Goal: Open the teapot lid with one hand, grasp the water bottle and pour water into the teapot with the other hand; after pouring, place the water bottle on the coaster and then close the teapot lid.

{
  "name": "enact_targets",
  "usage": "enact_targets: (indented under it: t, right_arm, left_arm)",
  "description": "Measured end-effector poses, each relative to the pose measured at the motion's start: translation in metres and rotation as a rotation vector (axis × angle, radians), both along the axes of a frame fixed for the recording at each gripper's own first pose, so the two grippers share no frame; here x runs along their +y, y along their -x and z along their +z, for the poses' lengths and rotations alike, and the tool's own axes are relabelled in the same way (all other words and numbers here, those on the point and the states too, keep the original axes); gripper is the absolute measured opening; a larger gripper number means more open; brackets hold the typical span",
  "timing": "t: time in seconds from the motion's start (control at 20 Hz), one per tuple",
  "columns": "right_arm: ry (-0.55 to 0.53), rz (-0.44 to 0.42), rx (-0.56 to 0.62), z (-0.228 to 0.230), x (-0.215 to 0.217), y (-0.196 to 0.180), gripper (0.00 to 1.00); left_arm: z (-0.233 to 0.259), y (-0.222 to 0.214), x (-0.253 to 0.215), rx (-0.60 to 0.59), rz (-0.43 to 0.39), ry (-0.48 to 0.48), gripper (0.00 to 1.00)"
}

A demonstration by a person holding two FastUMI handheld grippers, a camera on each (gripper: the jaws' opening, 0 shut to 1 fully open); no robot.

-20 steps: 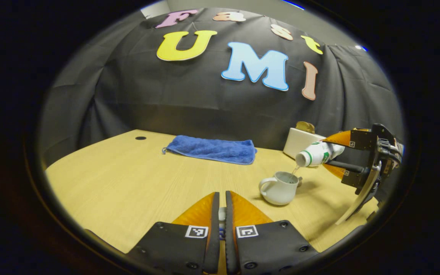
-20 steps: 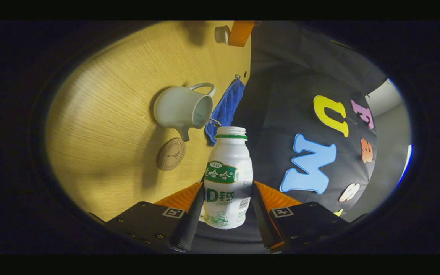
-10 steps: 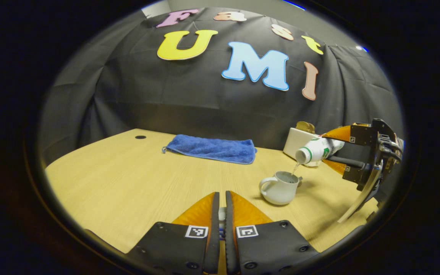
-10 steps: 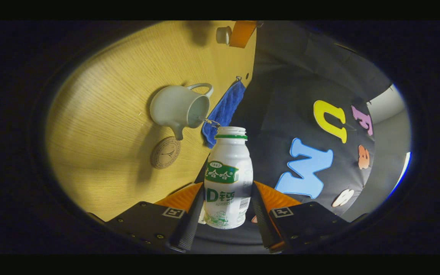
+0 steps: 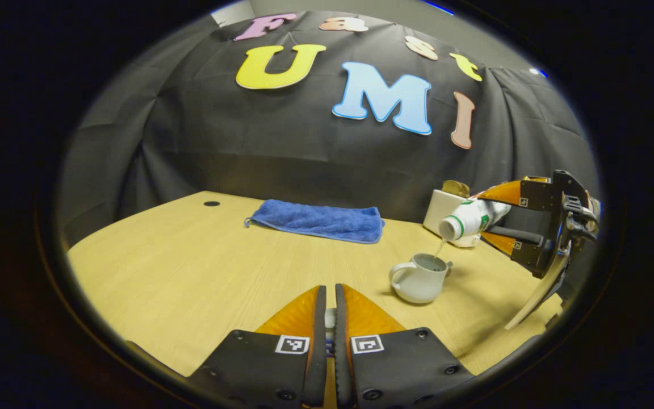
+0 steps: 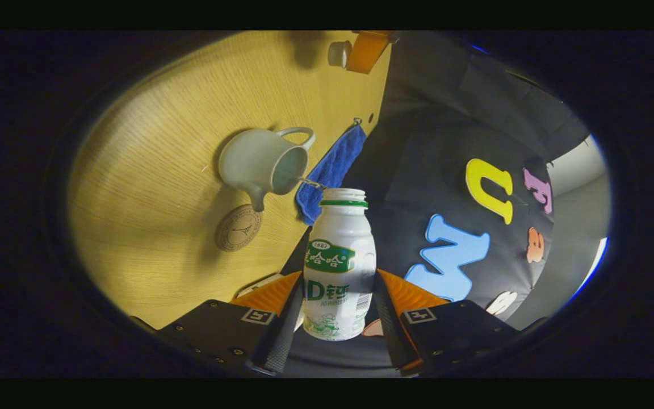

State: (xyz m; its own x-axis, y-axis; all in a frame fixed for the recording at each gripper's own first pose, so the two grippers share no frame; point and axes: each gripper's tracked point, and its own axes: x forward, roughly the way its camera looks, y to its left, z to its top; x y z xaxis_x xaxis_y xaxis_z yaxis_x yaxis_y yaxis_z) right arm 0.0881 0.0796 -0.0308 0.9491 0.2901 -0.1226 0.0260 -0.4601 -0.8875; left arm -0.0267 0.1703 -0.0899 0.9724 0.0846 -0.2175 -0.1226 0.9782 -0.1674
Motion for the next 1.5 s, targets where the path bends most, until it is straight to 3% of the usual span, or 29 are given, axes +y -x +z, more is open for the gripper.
enact_targets:
  t: [1.25, 1.5]
  right_arm:
    - [0.082, 0.054, -0.024, 0.0022, 0.0040, 0.0001, 0.67]
    - [-0.007, 0.038, 0.018, -0.0024, 0.0012, -0.0003, 0.67]
  left_arm:
    - [-0.0019, 0.0017, 0.0005, -0.003, 0.006, 0.004, 0.17]
    - [-0.0010, 0.0020, 0.0011, -0.004, 0.008, 0.005, 0.17]
